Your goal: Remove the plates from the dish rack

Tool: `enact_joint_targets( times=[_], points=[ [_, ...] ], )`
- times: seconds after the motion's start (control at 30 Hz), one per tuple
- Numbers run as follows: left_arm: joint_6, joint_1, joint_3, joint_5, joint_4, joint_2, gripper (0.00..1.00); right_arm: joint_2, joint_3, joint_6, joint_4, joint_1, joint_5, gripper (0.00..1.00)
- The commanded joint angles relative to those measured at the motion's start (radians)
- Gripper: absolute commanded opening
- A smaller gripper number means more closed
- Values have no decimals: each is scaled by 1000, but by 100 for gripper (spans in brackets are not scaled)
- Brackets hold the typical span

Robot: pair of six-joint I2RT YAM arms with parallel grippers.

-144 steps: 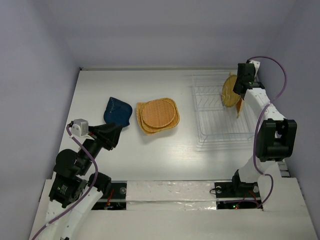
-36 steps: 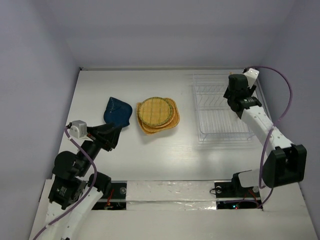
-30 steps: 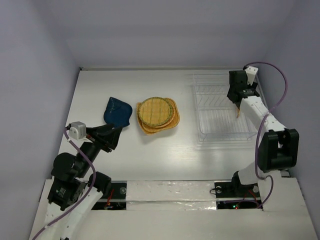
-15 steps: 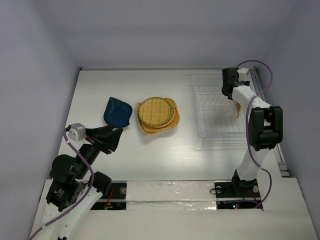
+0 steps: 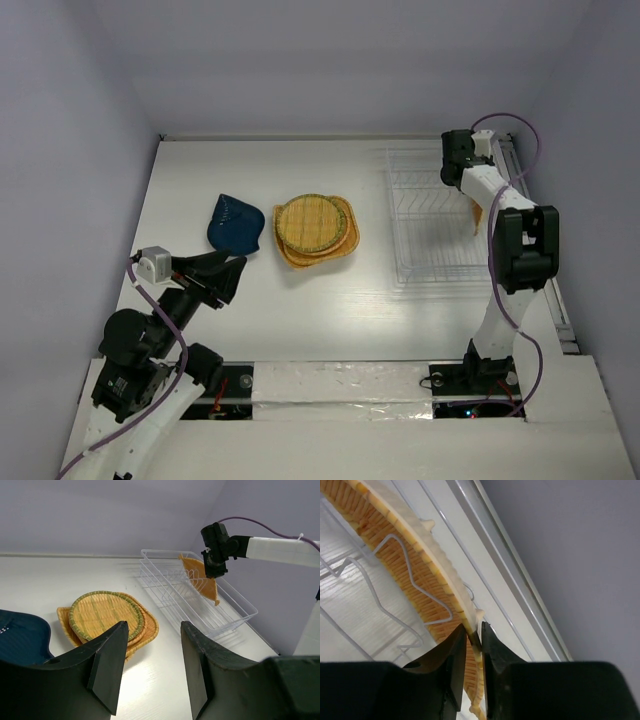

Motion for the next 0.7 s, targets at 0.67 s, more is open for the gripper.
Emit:
enact_joint_targets(
  times=[0.67],
  points=[
    [7,-8,-3,-10,40,-1,44,-58,14,-187,84,64,208,0]
  ],
)
